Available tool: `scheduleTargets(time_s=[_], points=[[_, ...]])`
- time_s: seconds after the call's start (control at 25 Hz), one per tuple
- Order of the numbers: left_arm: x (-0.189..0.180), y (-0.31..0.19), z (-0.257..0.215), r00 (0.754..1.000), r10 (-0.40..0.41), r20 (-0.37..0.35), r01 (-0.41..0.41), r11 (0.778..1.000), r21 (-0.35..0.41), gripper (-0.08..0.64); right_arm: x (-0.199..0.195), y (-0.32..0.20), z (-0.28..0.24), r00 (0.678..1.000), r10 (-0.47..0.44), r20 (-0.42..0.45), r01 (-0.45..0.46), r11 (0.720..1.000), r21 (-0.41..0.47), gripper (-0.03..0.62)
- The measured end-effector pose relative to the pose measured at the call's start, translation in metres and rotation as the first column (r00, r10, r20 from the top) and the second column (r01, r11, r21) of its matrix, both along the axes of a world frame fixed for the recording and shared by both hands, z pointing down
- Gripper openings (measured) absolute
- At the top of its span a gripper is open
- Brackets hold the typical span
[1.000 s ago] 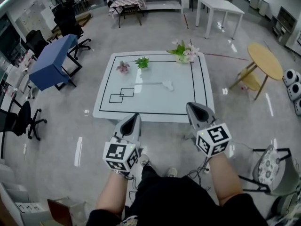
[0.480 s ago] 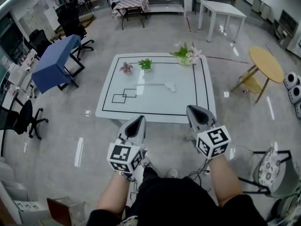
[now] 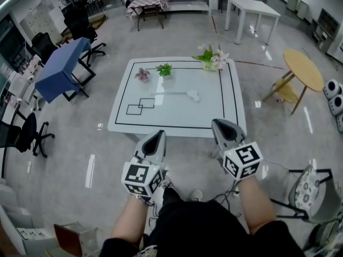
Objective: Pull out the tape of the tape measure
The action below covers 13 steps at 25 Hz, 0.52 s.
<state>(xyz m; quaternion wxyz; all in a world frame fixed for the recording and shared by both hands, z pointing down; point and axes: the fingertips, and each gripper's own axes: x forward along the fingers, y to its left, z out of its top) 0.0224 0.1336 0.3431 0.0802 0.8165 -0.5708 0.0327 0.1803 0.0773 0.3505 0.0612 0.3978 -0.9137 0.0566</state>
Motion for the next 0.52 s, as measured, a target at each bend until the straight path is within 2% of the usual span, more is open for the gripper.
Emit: scheduleTargets(time_s=[0.52], points=[[0.0006, 0.0043, -0.0042, 1.0, -0.009, 0.003, 0.009, 1.0, 0.008, 0.003, -0.0016, 0.0016, -0.0016, 1.0, -0.018, -0.001, 0.018, 1.0, 0.012, -0.003]])
